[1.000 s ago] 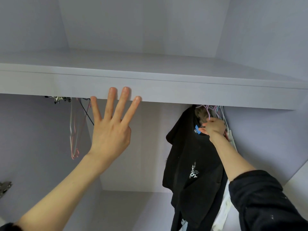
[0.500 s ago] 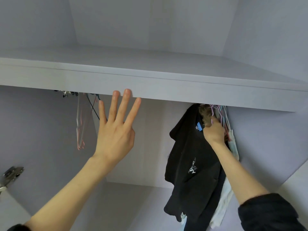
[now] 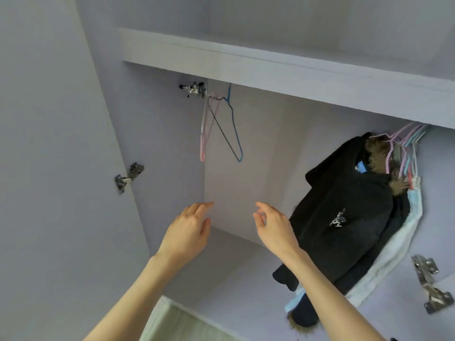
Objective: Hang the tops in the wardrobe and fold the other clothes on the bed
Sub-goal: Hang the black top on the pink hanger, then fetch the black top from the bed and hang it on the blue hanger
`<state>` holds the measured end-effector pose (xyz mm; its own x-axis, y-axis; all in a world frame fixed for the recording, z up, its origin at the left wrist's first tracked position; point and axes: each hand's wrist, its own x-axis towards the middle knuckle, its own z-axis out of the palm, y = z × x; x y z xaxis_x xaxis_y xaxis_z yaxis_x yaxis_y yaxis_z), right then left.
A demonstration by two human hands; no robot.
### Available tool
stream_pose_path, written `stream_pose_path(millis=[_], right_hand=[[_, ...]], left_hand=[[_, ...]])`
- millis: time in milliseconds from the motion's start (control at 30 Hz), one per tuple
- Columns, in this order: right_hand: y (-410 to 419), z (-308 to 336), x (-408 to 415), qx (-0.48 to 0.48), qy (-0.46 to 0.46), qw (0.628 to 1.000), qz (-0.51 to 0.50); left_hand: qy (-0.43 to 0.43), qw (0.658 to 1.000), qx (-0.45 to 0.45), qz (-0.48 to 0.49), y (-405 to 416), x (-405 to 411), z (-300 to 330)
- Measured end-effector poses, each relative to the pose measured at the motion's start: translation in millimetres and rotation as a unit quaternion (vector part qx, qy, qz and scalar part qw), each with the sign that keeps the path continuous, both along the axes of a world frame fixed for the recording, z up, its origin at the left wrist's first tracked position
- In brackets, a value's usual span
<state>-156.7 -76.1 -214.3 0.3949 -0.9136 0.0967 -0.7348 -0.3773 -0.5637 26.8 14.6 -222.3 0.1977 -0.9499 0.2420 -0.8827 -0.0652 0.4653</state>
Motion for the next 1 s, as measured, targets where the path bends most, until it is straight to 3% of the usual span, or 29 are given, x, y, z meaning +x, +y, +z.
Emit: stream_pose_path(millis=[300,500,667,1000], right_hand=[[180,-36,130,0.066,0.007,0.971,0.23],[326,-54,199,0.107,0.037,0.917,0.381],[444,-64,268,0.115,0.065,0.844,0.52],[587,-87,431,0.122,0.082,0.723,0.675]], left_hand=[[0.072,0.978,0.037,0.19,233,75,-45],[0.12,0.933,0.053,0.335,420,101,-60],[0.18,0.854,-0.024,0.488,551,118,-67],[0.259,0.68,-0.13,0.673,686,193,-91]])
